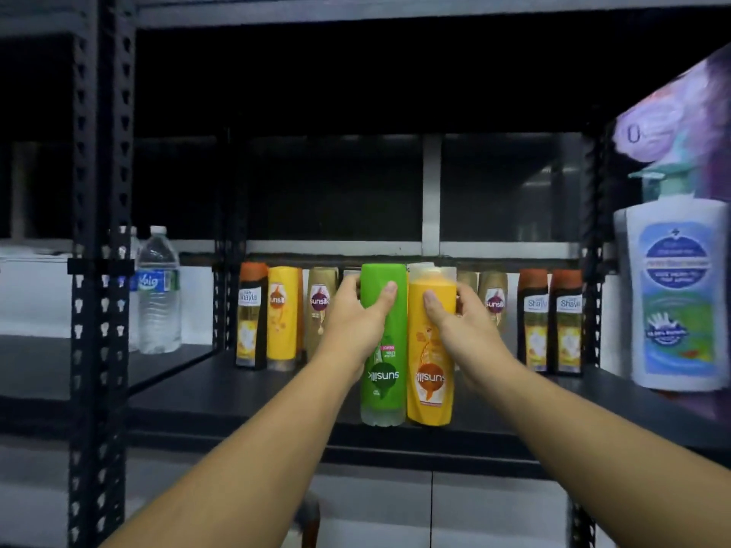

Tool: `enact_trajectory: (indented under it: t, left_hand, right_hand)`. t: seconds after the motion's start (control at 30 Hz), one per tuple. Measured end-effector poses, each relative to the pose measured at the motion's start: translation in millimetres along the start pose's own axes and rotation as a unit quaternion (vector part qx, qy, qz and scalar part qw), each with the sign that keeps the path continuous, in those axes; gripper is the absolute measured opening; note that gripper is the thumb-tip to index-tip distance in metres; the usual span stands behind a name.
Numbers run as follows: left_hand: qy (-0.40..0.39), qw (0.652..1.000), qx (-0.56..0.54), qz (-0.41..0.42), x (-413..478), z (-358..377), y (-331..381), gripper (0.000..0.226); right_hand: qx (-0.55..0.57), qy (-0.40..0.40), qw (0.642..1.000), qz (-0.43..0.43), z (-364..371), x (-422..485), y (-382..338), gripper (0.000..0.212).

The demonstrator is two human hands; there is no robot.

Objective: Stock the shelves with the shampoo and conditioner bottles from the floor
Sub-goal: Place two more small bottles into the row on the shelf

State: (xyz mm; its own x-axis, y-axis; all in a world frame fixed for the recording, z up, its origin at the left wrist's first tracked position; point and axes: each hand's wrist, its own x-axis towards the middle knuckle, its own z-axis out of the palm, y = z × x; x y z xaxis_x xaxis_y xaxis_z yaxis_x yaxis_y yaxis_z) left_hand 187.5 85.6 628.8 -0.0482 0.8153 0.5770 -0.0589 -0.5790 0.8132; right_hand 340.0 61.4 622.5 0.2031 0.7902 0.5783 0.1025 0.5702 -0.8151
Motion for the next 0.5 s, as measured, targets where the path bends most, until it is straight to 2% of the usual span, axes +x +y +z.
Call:
enact_trajectory:
  t: [0.23,0.3,0.4,0.5]
  left_hand:
    - [-0.015,0.999,0.045,0.015,8,7,-18,0.044]
    - [-0.056,0.996,0.061,0.014,2,1,-23,0.053]
    - [-0.164,0.98,0.108,-0.014,-11,-14,-44,0.076]
    - [-0.203,0.968,0.144,-0.039,-11,-20,-74,0.077]
  right_hand:
    - [-0.022,-0.038,0.999,0.004,-9,19,24,0.043]
    - [-0.079,-0.078,0.994,0.012,-15,14,32,0.048]
    - [-0.115,-0.148,0.981,0.055,-25,2,57,0.065]
    - [-0.116,-0.181,0.974,0.079,-34,-6,76,0.07]
